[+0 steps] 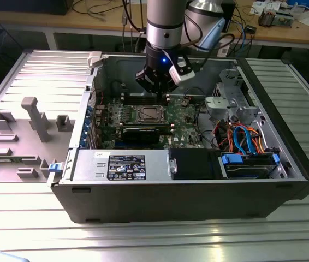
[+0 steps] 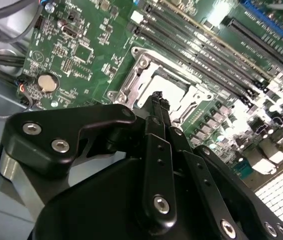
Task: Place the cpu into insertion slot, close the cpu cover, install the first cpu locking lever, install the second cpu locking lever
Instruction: 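Install the second cpu locking lever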
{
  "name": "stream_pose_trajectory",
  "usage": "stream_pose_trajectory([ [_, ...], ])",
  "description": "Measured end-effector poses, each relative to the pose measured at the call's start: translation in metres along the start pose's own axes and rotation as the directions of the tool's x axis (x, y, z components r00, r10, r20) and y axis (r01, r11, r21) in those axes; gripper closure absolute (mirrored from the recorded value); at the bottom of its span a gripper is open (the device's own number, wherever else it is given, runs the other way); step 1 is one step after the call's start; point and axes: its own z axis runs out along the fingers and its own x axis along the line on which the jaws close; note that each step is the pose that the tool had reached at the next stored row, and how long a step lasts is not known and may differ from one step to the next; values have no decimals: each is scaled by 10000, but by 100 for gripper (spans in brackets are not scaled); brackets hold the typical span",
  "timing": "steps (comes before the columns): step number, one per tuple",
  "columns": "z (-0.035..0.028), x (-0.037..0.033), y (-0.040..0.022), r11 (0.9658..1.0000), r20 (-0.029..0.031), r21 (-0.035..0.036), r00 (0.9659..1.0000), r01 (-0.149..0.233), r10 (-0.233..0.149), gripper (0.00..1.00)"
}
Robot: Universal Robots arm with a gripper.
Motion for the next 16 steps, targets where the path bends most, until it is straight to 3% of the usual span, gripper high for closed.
stream_pose_trajectory([
  [2, 5, 1, -34, 10000, -5, 2, 10000, 0, 0, 89],
  [4, 24, 5, -122, 10000, -10, 2, 10000, 0, 0, 89],
  [5, 29, 8, -156, 10000, -9, -45, 10000, -1, 1, 89],
  [6, 30, 10, -175, 9999, -8, -158, 10000, -5, 5, 89],
  [8, 31, 11, -185, 9995, -8, -311, 10000, -11, 10, 89],
  [9, 31, 12, -190, 9992, -36, -411, 10000, -21, 20, 89],
  [12, 41, 15, -232, 9990, -223, -448, 9997, -38, 28, 89],
  [16, 90, 57, -366, 9990, -250, -452, 9997, -41, 30, 89],
])
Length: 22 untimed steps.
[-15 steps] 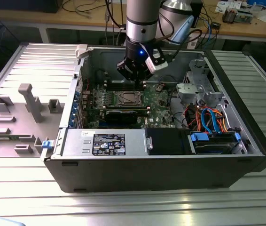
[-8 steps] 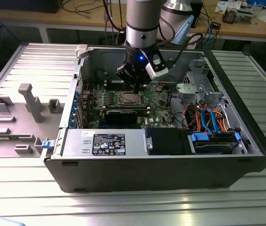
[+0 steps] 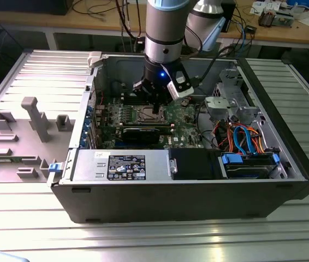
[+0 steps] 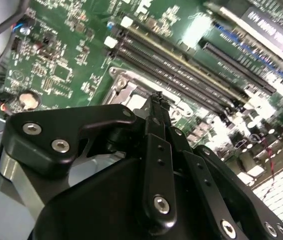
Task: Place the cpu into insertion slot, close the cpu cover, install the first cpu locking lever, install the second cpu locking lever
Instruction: 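Install the second cpu locking lever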
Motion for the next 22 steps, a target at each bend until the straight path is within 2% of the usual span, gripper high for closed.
stream_pose_trajectory([
  [4, 27, 66, -57, 10000, -4, -5, 10000, 0, 0, 89],
  [7, 52, 134, -63, 10000, -13, -4, 10000, 1, -1, 89],
  [14, 162, 259, -69, 10000, -15, -4, 10000, 0, 0, 89],
  [18, 200, 293, -78, 10000, -14, -25, 10000, 0, 0, 89],
  [22, 205, 300, -78, 10000, -14, -27, 10000, 1, -1, 89],
])
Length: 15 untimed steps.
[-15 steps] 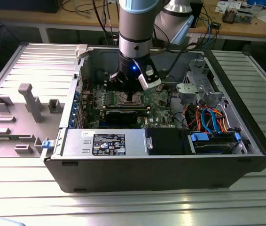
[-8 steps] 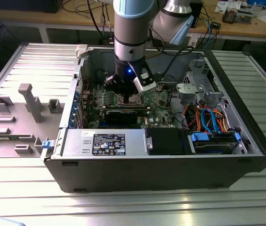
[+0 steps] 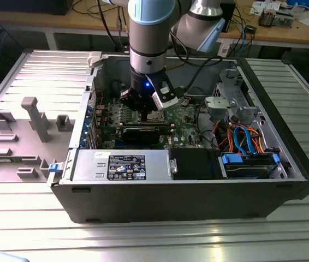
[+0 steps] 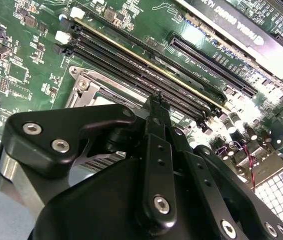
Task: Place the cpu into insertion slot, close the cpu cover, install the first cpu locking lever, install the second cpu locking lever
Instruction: 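Install the second cpu locking lever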
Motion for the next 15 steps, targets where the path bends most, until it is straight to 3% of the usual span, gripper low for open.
stream_pose_trajectory([
  [12, 0, 0, 0, 10000, 0, -6, 10000, -1, 1, 89],
  [15, 6, 28, -4, 10000, -7, -18, 10000, 41, -41, 89],
])
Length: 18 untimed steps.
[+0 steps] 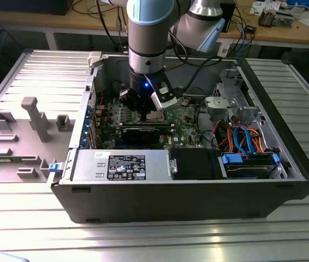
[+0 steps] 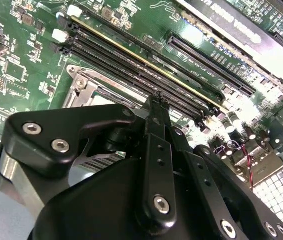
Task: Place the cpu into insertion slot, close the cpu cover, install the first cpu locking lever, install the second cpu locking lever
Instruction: 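Install the second cpu locking lever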
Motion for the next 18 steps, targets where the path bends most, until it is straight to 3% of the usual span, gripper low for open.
stream_pose_trajectory([
  [2, 16, 3, -2, 9999, -23, -2, 9999, 108, -108, 89],
  [4, 40, 3, -3, 9991, -44, -92, 9991, 420, -421, 89],
  [12, 115, 35, -34, 9990, -58, -112, 9991, 425, -426, 89],
  [18, 146, 108, -39, 9989, -53, -218, 9991, 424, -426, 89],
])
